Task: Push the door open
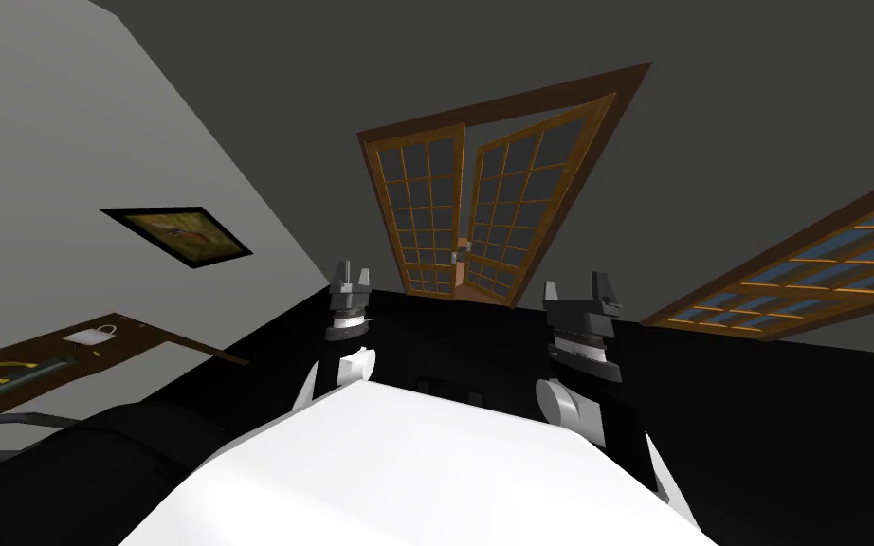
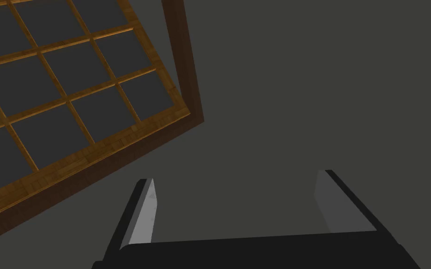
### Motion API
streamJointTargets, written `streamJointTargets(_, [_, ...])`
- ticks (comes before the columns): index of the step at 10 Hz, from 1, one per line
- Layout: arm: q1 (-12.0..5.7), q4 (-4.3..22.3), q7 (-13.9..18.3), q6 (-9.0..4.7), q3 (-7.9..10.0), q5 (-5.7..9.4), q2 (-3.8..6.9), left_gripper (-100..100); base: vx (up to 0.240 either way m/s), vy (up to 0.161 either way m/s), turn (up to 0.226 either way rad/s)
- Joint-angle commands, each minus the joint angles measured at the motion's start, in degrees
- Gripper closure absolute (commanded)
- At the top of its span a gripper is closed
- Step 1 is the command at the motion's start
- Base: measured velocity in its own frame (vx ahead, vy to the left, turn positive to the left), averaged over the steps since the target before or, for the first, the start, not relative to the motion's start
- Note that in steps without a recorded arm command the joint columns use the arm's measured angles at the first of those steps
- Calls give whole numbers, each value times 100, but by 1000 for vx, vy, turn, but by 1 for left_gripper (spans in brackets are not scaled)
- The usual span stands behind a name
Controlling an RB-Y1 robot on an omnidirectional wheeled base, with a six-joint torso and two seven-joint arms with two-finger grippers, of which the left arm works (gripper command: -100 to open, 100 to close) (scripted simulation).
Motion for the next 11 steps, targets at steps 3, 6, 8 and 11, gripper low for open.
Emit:
streamJointTargets(3, [-109, 380, 269, -97, 17, 219, 137, -100, 104, -7, -119])
streamJointTargets(6, [-224, 779, 552, -199, 36, 448, 253, -100, 100, -9, -110])
streamJointTargets(8, [-308, 1072, 760, -274, 49, 617, 327, -100, 129, -2, -142])
streamJointTargets(11, [-403, 1402, 994, -359, 64, 806, 401, -100, 95, 1, -102])
